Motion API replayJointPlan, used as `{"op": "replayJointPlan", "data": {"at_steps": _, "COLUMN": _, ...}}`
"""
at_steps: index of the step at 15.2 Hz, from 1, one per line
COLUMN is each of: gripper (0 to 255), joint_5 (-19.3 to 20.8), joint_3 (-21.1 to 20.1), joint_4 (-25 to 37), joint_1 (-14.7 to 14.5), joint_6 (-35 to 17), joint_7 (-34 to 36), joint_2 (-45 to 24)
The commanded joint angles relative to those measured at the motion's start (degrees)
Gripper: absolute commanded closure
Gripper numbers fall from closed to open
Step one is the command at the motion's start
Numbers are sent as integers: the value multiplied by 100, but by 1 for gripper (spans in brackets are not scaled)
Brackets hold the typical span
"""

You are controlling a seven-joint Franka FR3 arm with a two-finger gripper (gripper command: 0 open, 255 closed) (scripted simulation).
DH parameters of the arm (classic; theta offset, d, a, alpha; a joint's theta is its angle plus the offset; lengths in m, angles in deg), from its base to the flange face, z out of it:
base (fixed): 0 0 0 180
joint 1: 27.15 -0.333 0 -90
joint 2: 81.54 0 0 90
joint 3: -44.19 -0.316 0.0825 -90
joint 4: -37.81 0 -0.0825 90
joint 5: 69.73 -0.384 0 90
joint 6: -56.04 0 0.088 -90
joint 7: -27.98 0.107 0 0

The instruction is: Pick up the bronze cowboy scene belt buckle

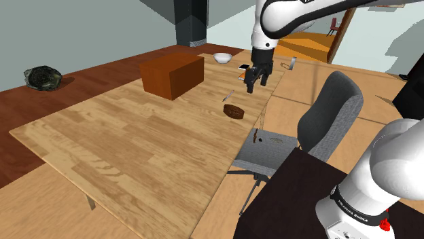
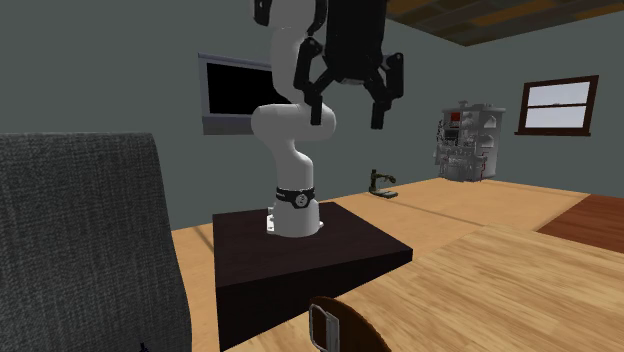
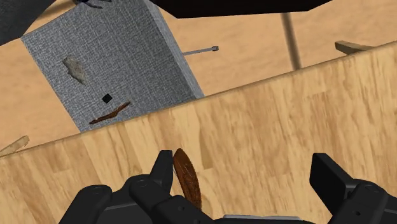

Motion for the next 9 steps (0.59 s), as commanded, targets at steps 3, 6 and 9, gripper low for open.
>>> {"op": "replayJointPlan", "data": {"at_steps": 3, "gripper": 0, "joint_5": -53, "joint_3": 133, "joint_4": 274, "joint_1": 29, "joint_6": -551, "joint_7": -240, "joint_2": -828}}
{"op": "replayJointPlan", "data": {"at_steps": 6, "gripper": 0, "joint_5": -133, "joint_3": 204, "joint_4": 599, "joint_1": 53, "joint_6": -866, "joint_7": -423, "joint_2": -1476}}
{"op": "replayJointPlan", "data": {"at_steps": 9, "gripper": 0, "joint_5": -239, "joint_3": 251, "joint_4": 992, "joint_1": 86, "joint_6": -1121, "joint_7": -612, "joint_2": -2135}}
